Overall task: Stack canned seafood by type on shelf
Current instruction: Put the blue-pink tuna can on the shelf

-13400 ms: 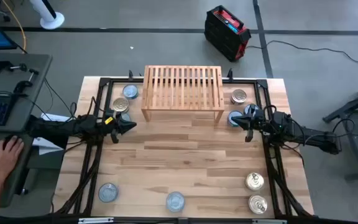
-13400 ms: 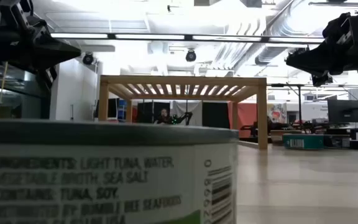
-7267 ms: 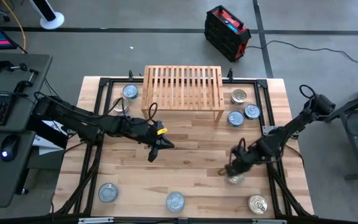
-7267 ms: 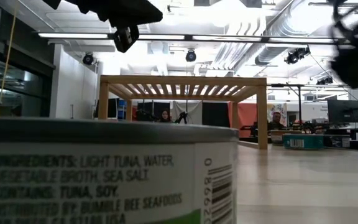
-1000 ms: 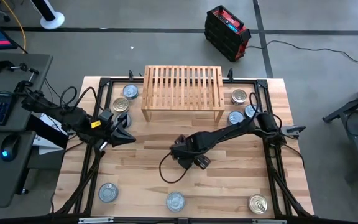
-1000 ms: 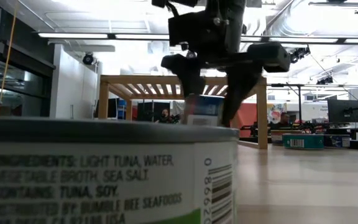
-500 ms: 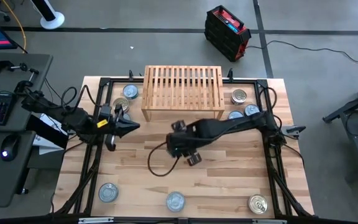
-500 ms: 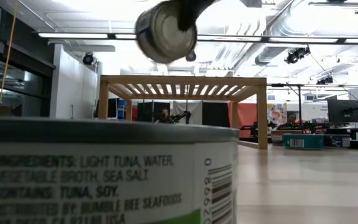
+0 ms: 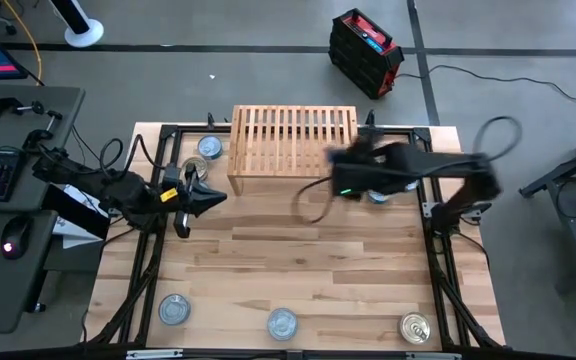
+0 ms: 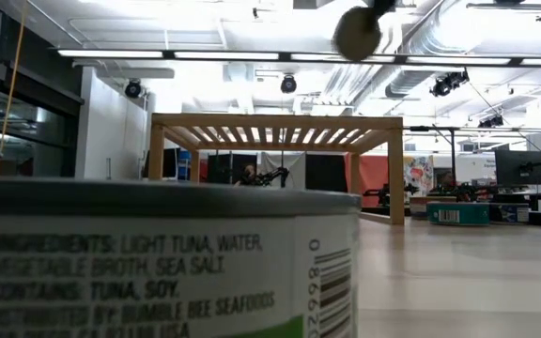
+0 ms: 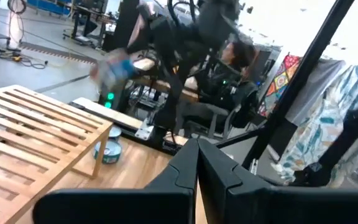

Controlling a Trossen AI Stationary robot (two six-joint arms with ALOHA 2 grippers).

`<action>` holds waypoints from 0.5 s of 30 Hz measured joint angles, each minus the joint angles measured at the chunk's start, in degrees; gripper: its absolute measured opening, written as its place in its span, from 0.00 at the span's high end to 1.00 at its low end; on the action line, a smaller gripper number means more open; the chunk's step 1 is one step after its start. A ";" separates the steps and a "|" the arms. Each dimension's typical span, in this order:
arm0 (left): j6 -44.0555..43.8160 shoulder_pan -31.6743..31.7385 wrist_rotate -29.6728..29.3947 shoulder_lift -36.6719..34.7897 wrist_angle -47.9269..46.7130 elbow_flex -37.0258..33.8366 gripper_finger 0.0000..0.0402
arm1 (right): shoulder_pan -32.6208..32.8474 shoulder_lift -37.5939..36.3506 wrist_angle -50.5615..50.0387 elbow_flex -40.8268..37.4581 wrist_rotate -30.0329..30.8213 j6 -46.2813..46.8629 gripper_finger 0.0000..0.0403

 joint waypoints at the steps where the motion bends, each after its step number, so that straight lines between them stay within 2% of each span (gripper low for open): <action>1: 0.37 0.06 -0.28 0.02 -0.27 -0.02 1.00 | -0.57 -3.02 0.07 -3.62 1.56 1.99 0.59; 4: 1.17 0.75 -2.04 0.08 -0.36 -0.02 1.00 | -3.13 -9.42 3.53 -13.34 4.28 2.93 0.59; 6: 1.77 1.49 -3.71 0.29 -0.32 -0.02 1.00 | -5.39 -11.15 8.88 -18.33 7.44 -0.64 0.59; 8: 1.87 2.21 -4.69 0.35 -0.38 -0.02 1.00 | -8.23 -11.44 15.75 -22.17 9.58 -7.59 0.59; 13: 1.31 3.14 -4.82 0.31 -0.46 -0.03 1.00 | -15.72 -8.29 35.92 -27.77 9.11 -31.53 0.59; 15: 0.54 3.13 -4.82 0.30 -0.47 -0.02 1.00 | -18.54 -6.12 42.23 -28.31 8.97 -38.25 0.59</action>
